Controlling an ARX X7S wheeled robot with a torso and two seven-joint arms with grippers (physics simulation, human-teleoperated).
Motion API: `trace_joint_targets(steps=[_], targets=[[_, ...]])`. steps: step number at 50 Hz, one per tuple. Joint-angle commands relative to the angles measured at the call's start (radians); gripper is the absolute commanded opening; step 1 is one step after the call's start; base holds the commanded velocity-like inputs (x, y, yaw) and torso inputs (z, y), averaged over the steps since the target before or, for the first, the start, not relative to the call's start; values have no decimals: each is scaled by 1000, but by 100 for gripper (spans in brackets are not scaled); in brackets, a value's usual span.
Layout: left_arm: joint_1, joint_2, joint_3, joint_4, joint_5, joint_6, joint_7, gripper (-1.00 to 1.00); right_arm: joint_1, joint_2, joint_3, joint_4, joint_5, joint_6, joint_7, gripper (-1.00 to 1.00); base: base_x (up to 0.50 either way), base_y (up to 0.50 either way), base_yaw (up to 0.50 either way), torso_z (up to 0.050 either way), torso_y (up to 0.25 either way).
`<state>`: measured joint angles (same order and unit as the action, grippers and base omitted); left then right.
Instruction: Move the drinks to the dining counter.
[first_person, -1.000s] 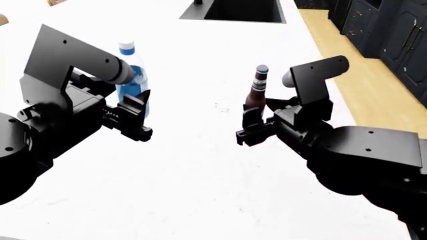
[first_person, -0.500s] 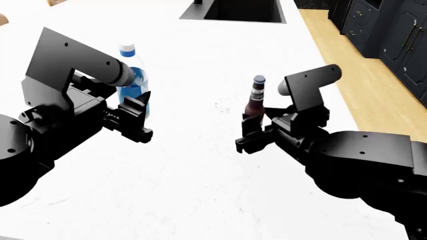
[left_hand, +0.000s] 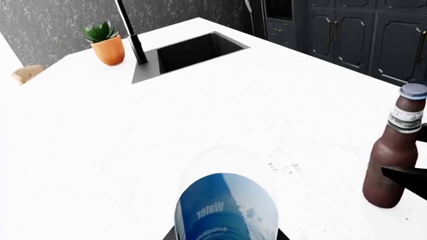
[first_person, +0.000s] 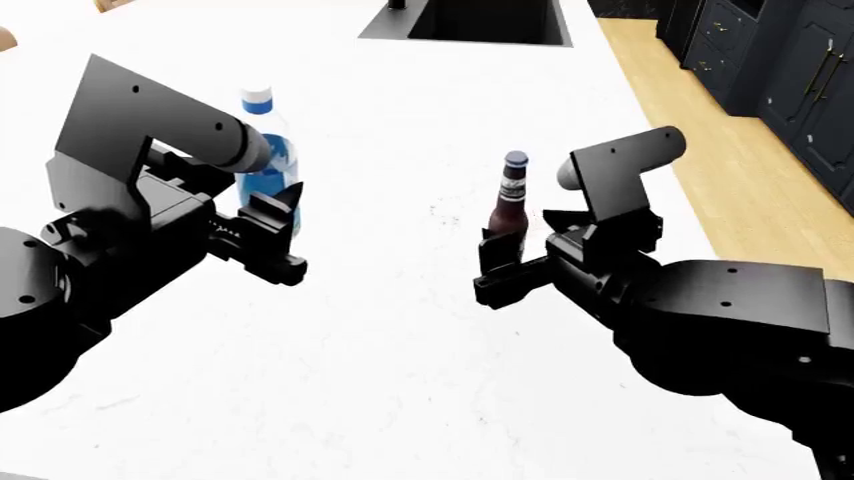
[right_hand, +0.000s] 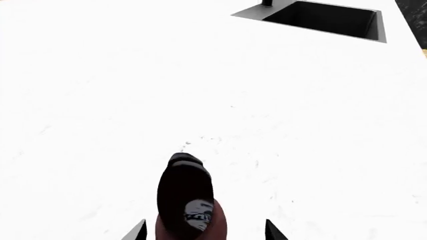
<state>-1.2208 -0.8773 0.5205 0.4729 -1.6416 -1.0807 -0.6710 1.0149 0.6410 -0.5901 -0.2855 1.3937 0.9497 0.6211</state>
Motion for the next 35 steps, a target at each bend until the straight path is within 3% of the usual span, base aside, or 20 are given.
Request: trace_joint_targets(steps=[1, 12, 35], targets=[[-11, 0, -8, -2, 13, 6, -8, -100, 3, 5, 2, -5, -5, 1, 5, 100, 0, 0, 0, 0, 0], [-9, -5, -7, 2, 9, 9, -11, -100, 12, 10, 10, -15, 13, 2, 12, 100, 0, 0, 0, 0, 0], [12, 4, 13, -8, 37, 17, 8, -100, 95, 74, 148, -157, 331, -6, 121, 100, 0, 0, 0, 0, 1]])
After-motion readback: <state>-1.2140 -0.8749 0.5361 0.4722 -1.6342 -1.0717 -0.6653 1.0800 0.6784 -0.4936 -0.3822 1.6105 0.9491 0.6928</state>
